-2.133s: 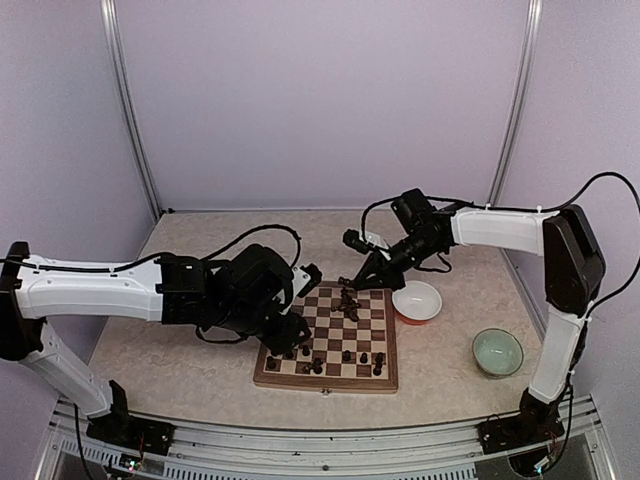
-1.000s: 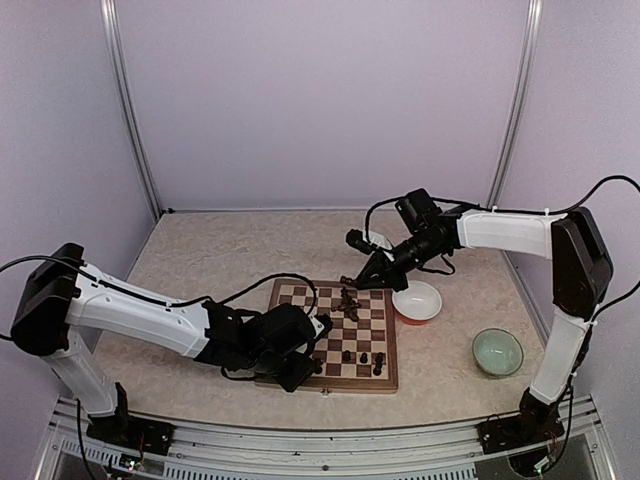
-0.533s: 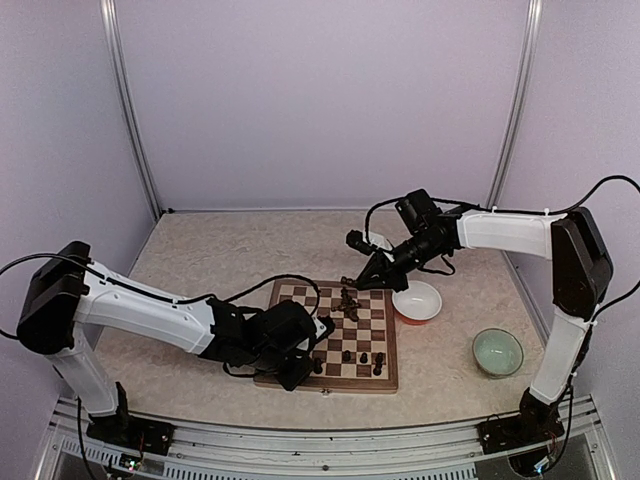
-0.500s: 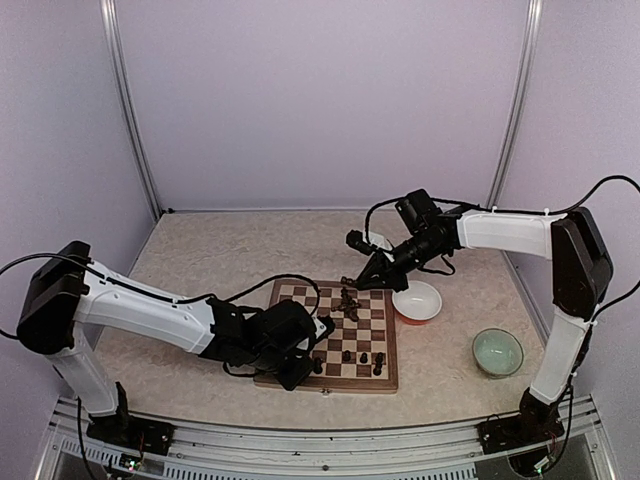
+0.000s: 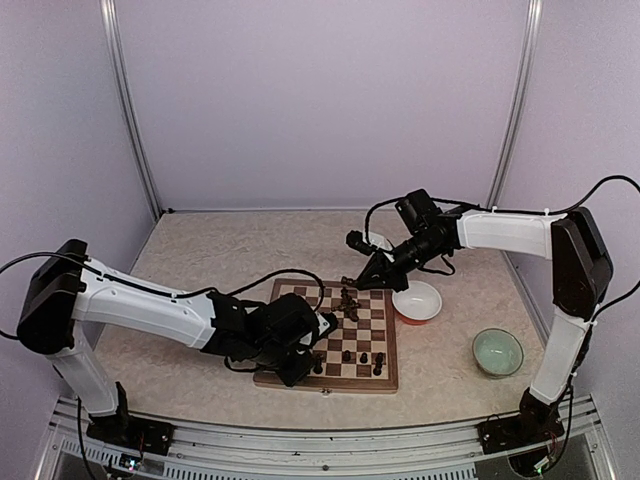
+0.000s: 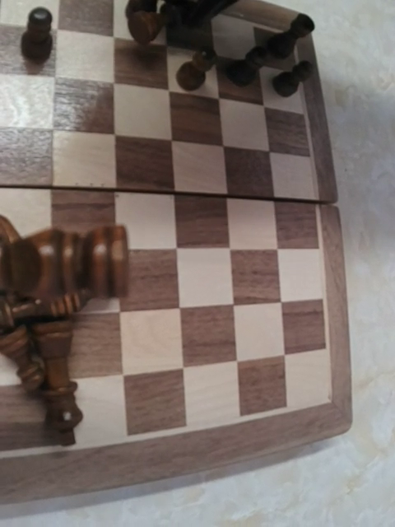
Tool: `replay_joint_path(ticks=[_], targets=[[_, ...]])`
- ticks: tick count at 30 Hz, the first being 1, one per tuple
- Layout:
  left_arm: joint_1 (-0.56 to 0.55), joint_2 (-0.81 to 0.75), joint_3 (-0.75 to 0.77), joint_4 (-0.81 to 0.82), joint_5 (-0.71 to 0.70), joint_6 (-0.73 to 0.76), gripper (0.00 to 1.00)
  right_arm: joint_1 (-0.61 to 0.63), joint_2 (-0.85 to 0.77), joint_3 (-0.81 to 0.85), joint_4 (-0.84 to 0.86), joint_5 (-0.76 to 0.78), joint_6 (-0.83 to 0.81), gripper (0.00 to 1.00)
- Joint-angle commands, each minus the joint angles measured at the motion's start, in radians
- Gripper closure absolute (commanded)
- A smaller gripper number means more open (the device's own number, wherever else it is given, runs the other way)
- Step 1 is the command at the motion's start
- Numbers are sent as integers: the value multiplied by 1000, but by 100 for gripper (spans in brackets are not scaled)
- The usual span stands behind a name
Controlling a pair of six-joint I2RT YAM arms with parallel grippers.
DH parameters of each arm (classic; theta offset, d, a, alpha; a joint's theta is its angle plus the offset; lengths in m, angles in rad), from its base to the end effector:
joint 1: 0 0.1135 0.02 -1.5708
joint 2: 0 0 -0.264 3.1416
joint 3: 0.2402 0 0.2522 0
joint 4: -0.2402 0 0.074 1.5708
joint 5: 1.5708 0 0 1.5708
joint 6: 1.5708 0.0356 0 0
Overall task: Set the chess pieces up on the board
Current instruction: Pick up the bishop from the chessboard, then place the bishop on the chessboard.
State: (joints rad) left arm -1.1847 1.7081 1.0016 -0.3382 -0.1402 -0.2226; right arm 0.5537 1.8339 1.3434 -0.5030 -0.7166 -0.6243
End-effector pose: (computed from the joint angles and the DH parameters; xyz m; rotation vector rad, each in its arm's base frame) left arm 0.1312 -0.3096 0.1672 1.1747 2.3582 -0.3179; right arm 0.3178 0.2239 0.2214 -1.5611 1.8544 0.8763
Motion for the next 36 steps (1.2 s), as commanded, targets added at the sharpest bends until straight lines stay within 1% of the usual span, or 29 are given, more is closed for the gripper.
replay_joint_path(ticks=[1, 7, 9, 12, 16, 18, 22, 25, 29, 34, 36], targets=[[20, -50, 40, -40, -20, 27, 97, -11, -23, -7, 7, 3, -5, 95], [45, -84, 65, -98, -57, 42, 97, -11, -37, -4, 3, -6, -1, 95], [70, -113, 74, -110, -42, 45, 97, -11, -42, -1, 4, -10, 2, 95], [139, -139, 114, -152, 51, 36, 97, -11, -48, -1, 3, -14, 3, 95], [218, -94, 228, -329, 121, 18, 97, -11, -59, -5, 3, -15, -1, 95], [260, -72, 280, -414, 185, 11, 97, -11, -66, -9, 6, -12, -4, 95], [352, -38, 316, -541, 303, 9, 97, -12, -75, -14, 9, -14, -10, 95], [409, -19, 306, -588, 385, 2, 97, -12, -85, -19, 10, -12, -15, 95], [468, -20, 257, -582, 493, -51, 100, -12, -102, -28, 14, -8, -17, 95], [551, -100, 139, -496, 733, -189, 99, -12, -116, -35, 19, -25, -18, 95], [591, -125, 107, -487, 796, -242, 100, -12, -116, -35, 19, -27, -20, 95]])
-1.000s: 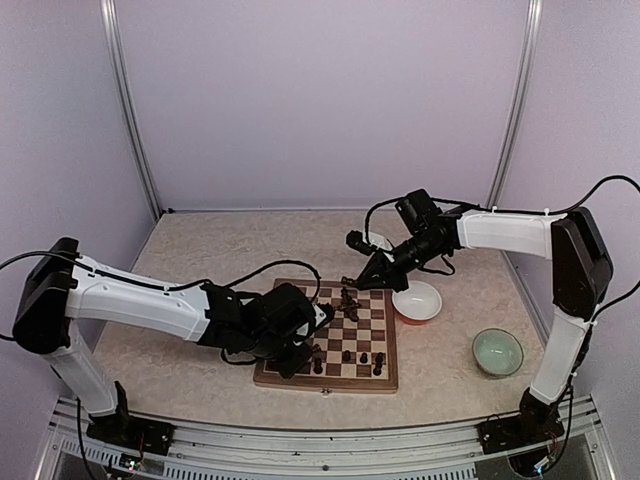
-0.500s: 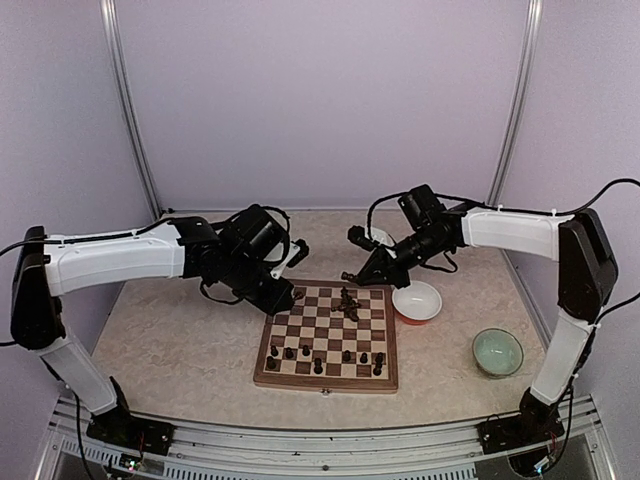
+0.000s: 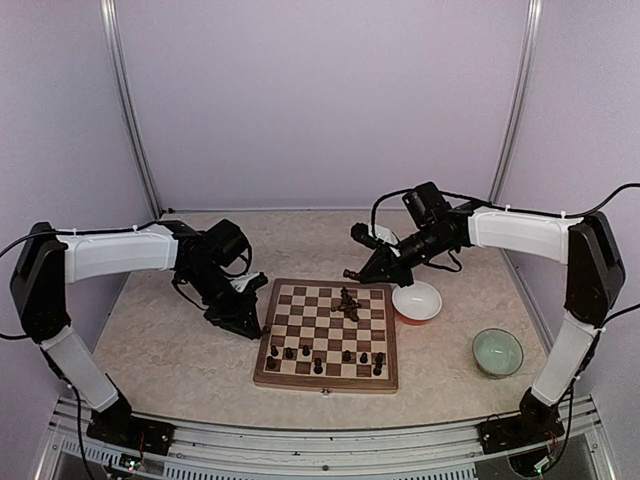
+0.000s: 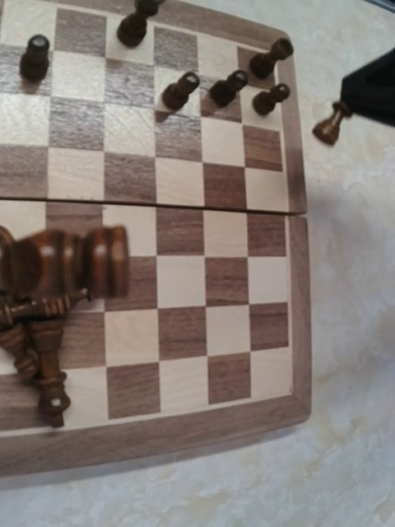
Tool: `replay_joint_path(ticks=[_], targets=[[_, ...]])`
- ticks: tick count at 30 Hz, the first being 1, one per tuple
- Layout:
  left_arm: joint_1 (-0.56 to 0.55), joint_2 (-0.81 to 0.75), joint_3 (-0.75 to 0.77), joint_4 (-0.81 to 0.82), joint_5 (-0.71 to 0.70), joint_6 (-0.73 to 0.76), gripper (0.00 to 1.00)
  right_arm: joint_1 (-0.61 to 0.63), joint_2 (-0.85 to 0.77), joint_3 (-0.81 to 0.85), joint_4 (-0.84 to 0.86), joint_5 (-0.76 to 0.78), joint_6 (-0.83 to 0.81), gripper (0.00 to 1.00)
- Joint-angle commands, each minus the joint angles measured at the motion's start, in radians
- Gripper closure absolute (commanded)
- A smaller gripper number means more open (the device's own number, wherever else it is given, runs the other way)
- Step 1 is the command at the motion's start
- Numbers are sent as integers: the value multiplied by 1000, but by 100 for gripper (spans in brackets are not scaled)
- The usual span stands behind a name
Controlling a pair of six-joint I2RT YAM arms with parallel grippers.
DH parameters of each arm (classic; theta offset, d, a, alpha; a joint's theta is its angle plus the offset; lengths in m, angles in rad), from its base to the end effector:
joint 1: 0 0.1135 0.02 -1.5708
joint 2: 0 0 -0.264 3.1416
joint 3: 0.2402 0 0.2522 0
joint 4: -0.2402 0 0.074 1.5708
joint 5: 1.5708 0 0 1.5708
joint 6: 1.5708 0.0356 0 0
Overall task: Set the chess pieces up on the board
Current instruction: Place the bishop on the chessboard.
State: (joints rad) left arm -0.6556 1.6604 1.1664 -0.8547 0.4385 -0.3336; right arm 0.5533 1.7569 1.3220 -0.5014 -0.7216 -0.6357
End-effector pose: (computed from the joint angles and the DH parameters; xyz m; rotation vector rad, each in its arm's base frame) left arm 0.2374 -0.2017 0.2095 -0.5607 -2.9819 0.7555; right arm 0.3075 0.2176 0.2430 -1.5596 1.7862 0.8553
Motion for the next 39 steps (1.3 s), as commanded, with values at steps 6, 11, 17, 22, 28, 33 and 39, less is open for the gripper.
replay_joint_path(ticks=[6, 11, 17, 22, 28, 33, 39], targets=[[167, -137, -193, 157, 436, -348, 100, -11, -47, -19, 18, -31, -11, 94], [156, -101, -198, 236, 508, -491, 100, -12, -51, -24, 18, -38, -12, 95], [160, -55, -162, 260, 526, -552, 100, -12, -59, -30, 21, -47, -12, 94], [160, -25, -179, 306, 558, -631, 100, -11, -57, -28, 20, -53, -12, 94], [165, 29, -158, 300, 582, -683, 100, -12, -60, -32, 19, -60, -12, 94], [165, 80, -132, 301, 605, -725, 100, -11, -62, -33, 19, -74, -12, 94], [179, 126, -108, 257, 579, -712, 100, -10, -66, -35, 20, -82, -11, 94]])
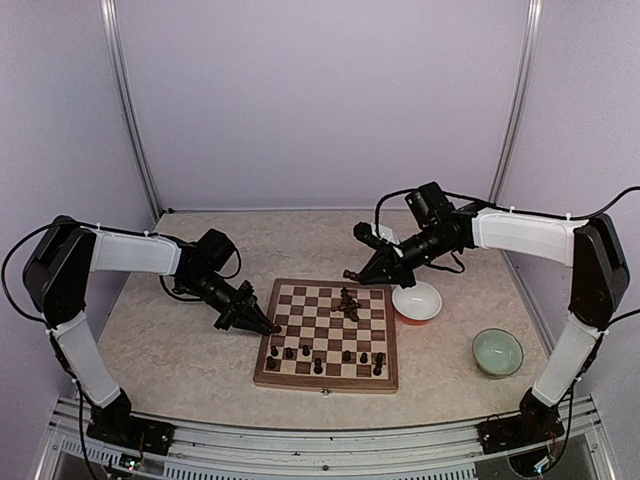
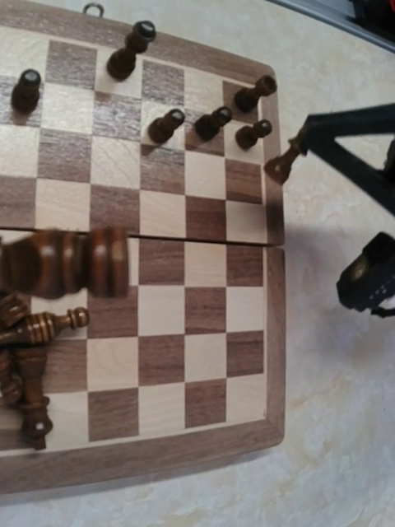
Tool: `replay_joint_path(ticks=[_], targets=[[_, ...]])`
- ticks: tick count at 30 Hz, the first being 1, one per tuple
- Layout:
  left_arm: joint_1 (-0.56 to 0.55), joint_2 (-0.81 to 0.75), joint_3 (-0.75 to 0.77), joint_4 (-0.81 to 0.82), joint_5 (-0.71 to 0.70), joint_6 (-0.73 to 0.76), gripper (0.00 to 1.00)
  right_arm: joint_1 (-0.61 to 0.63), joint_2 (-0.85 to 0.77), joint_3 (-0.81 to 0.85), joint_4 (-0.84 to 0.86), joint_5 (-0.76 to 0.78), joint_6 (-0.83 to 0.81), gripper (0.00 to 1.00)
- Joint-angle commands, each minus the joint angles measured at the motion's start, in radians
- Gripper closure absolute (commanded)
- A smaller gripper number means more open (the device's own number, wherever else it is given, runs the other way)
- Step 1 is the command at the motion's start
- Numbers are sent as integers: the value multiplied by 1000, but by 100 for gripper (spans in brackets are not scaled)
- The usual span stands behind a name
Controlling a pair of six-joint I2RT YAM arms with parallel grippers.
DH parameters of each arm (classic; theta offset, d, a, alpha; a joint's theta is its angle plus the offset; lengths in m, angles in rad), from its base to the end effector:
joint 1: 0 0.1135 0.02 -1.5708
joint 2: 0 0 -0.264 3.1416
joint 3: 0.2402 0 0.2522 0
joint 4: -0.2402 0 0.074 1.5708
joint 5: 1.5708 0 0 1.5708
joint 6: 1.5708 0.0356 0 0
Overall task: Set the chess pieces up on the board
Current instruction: Place the bishop on the chessboard.
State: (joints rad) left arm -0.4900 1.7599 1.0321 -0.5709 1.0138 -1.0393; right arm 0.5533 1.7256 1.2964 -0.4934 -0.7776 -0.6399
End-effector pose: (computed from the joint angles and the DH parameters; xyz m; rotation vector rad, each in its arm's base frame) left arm 0.2658 -0.1760 0.1652 0.4677 -2.3217 1.1701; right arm 0.3003 0.2148 0.2477 -1.5655 1.7376 0.9146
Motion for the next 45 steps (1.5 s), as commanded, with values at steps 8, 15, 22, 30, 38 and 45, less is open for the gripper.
replay_joint_path(ticks=[8, 15, 22, 30, 38, 45], targets=[[18, 74, 57, -32, 3, 0, 100, -11, -33, -10, 8, -32, -9, 94], [19, 109, 80, -27, 12, 7, 90, -10, -33, -9, 8, -35, -9, 94], [19, 124, 97, -36, 13, 14, 77, -10, -35, -9, 6, -34, -9, 94], [33, 93, 163, -79, -12, 60, 70, -10, -32, -9, 7, -37, -8, 94], [35, 22, 454, -309, -236, 262, 70, -9, -22, -9, 8, -43, -3, 94], [-134, -307, 510, -17, -1022, 523, 48, -9, -35, 36, -3, -86, 36, 94]])
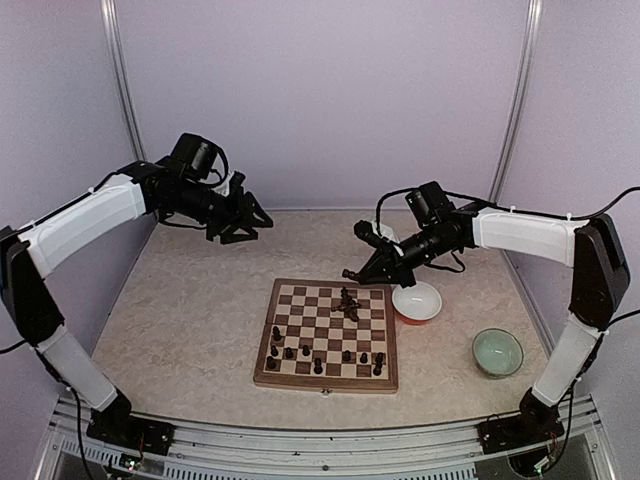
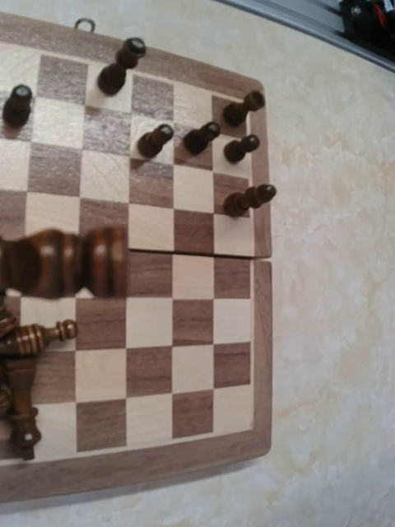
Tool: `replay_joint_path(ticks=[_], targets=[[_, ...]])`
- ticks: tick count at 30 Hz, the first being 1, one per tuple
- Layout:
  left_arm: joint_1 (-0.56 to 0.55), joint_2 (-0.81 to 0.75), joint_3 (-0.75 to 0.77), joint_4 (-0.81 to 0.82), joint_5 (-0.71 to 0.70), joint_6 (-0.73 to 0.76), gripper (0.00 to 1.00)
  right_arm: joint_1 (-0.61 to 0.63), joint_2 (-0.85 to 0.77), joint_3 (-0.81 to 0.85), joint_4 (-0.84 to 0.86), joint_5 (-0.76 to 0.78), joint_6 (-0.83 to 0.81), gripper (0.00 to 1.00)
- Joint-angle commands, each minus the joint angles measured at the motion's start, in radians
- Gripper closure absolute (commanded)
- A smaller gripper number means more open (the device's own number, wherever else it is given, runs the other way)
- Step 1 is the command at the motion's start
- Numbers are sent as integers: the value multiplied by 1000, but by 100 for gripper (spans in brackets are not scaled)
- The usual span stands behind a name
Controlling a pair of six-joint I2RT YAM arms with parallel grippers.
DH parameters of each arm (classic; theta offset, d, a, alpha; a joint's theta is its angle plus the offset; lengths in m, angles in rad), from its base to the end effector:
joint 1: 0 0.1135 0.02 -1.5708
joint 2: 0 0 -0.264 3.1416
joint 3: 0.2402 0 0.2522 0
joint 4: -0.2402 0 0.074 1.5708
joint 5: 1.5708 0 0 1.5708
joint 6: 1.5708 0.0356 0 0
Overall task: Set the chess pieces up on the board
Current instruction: Place the bishop on the chessboard, then pass from the right arm to the left
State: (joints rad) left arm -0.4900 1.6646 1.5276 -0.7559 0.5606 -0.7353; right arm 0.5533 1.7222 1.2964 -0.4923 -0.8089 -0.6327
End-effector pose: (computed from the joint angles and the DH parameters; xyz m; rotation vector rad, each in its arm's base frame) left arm 0.3095 -0.1866 0.3212 -0.0575 2.6745 -1.1664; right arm 0.2992 0.2151 0.2496 -1.5623 1.7218 0.9532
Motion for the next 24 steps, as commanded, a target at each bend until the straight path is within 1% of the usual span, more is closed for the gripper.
replay_joint_path(ticks=[1, 2, 3, 4, 5, 7, 9, 10, 11, 12, 14, 15, 20, 24], targets=[[-192, -303, -56, 262, -739, 282, 37, -9, -31, 48, -10, -67, 34, 94], [-229, -358, -107, 380, -831, 329, 24, -9, -28, 61, -20, -79, 40, 94], [-237, -427, -222, 487, -859, 350, 11, -7, -27, 74, -30, -88, 43, 94], [-232, -495, -301, 593, -852, 352, 3, -5, -25, 86, -39, -95, 47, 94], [-224, -525, -361, 685, -823, 349, 1, -3, -24, 96, -47, -99, 54, 94], [-219, -554, -416, 785, -737, 321, 1, 4, -25, 107, -53, -114, 67, 94], [-233, -518, -400, 787, -663, 315, 1, 11, -29, 109, -53, -125, 87, 94], [-246, -483, -380, 766, -614, 328, 2, 16, -31, 110, -53, -129, 93, 94], [-259, -433, -356, 735, -537, 354, 8, 18, -35, 110, -53, -131, 98, 94], [-272, -403, -332, 706, -481, 378, 16, 23, -37, 110, -53, -131, 101, 94], [-299, -332, -296, 655, -415, 383, 26, 30, -44, 111, -51, -121, 104, 94], [-315, -290, -290, 647, -383, 388, 29, 34, -47, 110, -52, -114, 104, 94], [-383, -174, -260, 595, -291, 372, 32, 64, -48, 134, -110, -4, 37, 94], [-395, -118, -270, 597, -222, 328, 38, 92, -58, 143, -148, 61, -6, 94]])
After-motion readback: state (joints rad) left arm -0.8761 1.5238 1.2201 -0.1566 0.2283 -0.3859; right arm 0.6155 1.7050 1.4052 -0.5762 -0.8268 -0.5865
